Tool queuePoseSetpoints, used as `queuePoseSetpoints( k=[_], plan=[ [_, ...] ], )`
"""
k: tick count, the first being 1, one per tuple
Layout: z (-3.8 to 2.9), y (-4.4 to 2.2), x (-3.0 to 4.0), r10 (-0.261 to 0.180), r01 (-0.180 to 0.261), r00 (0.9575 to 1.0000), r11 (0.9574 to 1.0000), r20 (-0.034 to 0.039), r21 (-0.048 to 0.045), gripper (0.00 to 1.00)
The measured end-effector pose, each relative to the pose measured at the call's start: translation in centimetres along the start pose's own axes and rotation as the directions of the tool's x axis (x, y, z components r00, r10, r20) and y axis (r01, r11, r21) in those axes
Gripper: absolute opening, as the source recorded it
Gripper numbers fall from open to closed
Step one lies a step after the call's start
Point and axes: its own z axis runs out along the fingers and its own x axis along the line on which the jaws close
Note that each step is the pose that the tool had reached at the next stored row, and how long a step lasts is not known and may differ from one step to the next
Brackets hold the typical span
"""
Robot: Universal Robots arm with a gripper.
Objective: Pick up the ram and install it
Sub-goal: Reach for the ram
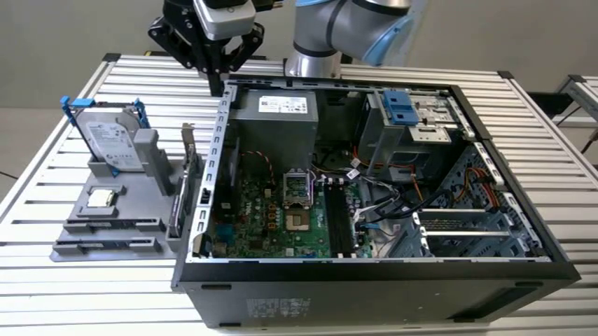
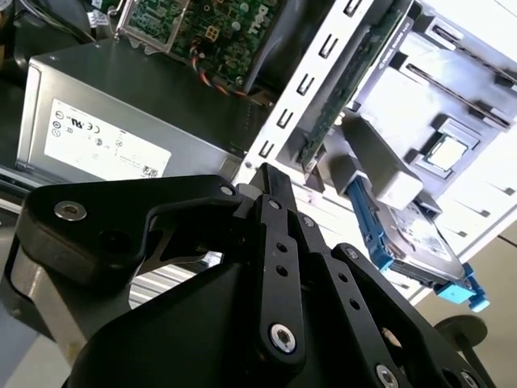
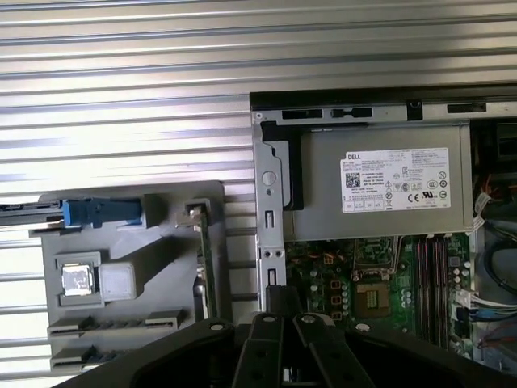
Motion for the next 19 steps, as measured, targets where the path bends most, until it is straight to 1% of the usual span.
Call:
queuePoseSetpoints(
  k=[19],
  plan=[
    [-0.04,-0.11,1.63,0.0,0.0,1.0,1.0,0.0,0.0,0.0]
  ],
)
